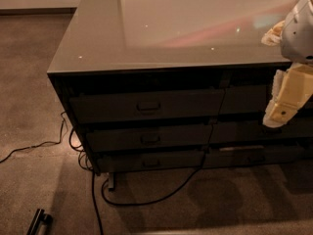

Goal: Open top drawer

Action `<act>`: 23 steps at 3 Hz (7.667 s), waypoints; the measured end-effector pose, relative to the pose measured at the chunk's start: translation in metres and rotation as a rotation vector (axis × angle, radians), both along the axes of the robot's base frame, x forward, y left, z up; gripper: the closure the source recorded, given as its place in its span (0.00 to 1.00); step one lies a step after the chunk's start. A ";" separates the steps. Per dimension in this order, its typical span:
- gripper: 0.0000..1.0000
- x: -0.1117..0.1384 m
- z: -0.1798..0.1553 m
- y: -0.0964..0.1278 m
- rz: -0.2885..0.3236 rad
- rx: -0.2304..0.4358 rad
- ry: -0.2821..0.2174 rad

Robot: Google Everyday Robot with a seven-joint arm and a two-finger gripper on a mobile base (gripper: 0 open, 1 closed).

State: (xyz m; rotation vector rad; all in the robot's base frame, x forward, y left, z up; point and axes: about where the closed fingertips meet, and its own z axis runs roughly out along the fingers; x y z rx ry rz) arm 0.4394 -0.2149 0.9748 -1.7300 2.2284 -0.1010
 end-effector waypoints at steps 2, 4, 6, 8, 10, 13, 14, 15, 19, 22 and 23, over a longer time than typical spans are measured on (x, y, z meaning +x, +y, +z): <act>0.00 0.003 -0.005 0.013 0.076 0.032 -0.035; 0.00 0.030 -0.032 0.078 0.241 -0.057 -0.051; 0.00 0.061 -0.037 0.095 0.235 -0.090 -0.053; 0.00 0.105 -0.088 0.108 0.218 0.047 -0.010; 0.00 0.146 -0.164 0.128 0.259 -0.051 0.099; 0.00 0.170 -0.213 0.134 0.210 -0.099 0.166; 0.00 0.162 -0.223 0.133 0.140 -0.051 0.133; 0.00 0.157 -0.239 0.142 0.094 -0.012 0.095; 0.00 0.218 -0.261 0.166 0.214 0.074 -0.027; 0.00 0.238 -0.281 0.158 0.263 -0.047 -0.060; 0.00 0.255 -0.294 0.142 0.235 -0.083 -0.046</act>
Offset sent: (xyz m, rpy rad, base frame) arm 0.0105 0.0317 -0.0211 0.0592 -0.0566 0.1870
